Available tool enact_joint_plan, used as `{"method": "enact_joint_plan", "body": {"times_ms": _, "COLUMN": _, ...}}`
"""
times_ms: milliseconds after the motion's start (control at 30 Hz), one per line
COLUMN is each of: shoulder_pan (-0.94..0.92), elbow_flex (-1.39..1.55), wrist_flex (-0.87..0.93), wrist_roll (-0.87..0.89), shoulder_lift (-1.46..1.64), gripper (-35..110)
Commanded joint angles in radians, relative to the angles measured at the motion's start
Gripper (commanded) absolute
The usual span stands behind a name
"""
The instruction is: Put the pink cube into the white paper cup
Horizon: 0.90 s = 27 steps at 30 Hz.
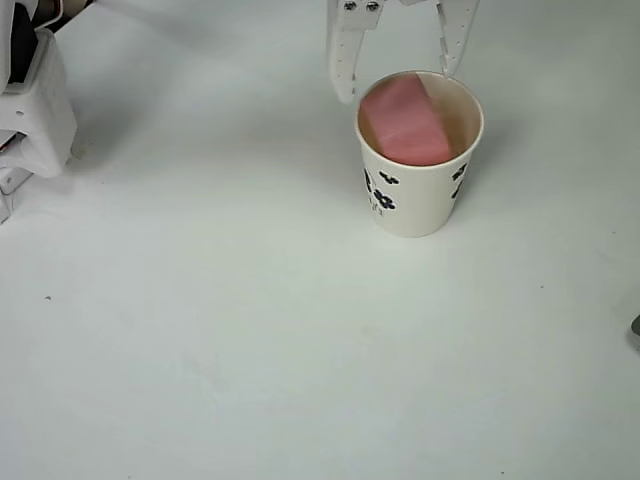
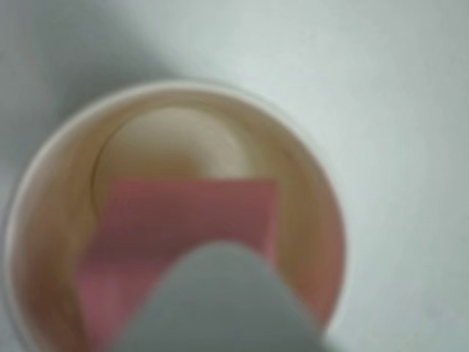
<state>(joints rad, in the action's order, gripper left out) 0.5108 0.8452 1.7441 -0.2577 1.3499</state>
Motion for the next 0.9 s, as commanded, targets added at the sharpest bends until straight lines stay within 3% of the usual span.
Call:
{"method": "enact_joint_plan", "body": {"times_ms": 0, "shoulder_pan": -0.003, "elbow_flex": -0.075, "wrist_flex": 0.015, "wrist_roll": -0.020, "shoulder_lift": 0.031, "gripper": 47}}
{"method": "enact_joint_plan", "body": {"times_ms": 867, "shoulder_pan": -0.103, "elbow_flex": -0.067, "wrist_flex": 0.015, "wrist_roll": -0.075, "shoulder_lift": 0.035, "gripper": 50}}
